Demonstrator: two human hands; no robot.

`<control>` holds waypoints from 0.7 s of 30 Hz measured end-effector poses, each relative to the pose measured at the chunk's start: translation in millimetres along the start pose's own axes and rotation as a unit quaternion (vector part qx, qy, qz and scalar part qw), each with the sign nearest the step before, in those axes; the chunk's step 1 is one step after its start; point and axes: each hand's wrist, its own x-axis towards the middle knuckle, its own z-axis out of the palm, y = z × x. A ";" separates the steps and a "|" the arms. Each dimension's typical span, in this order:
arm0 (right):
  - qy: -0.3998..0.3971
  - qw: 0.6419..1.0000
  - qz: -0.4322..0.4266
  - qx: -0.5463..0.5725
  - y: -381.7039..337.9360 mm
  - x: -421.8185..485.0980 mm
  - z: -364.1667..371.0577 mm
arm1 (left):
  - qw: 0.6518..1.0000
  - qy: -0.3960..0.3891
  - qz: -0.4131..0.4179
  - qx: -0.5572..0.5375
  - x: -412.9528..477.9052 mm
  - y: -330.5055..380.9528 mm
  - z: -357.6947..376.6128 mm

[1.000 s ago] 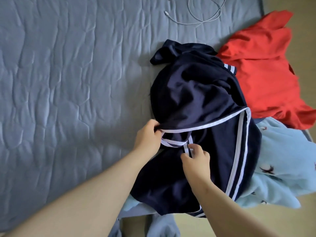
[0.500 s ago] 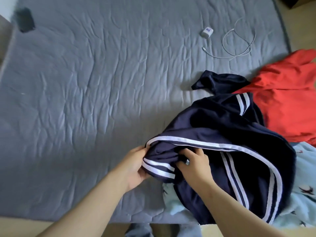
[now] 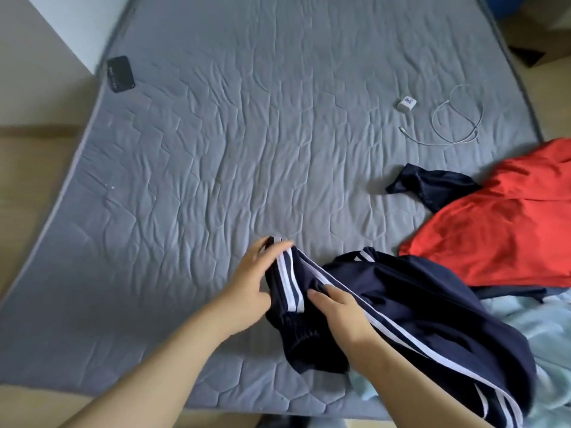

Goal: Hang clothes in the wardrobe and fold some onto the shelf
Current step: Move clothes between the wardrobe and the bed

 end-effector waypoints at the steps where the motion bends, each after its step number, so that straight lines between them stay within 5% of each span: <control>1: -0.008 1.000 0.011 0.001 0.0 -2.6 -1.5 | 0.997 -0.031 0.024 0.073 0.2 1.0 0.4; 6: 0.025 0.999 0.022 0.023 0.3 -8.5 -17.3 | 0.976 0.047 0.102 0.187 0.4 1.6 14.5; 10: 0.034 0.997 -0.010 0.069 3.5 -15.0 -22.5 | 0.995 0.071 -0.061 0.035 1.4 6.3 27.9; 13: -0.014 0.998 -0.053 0.023 8.6 -20.8 -29.9 | 0.973 0.122 -0.160 -0.115 0.5 14.5 37.4; 18: 0.072 0.951 -0.112 -0.279 18.3 -24.1 -31.0 | 0.939 0.148 -0.187 -0.249 0.2 31.4 46.4; 21: 0.128 0.954 -0.110 -0.247 20.5 -22.7 -40.2 | 0.919 0.144 -0.190 -0.314 1.6 40.0 50.2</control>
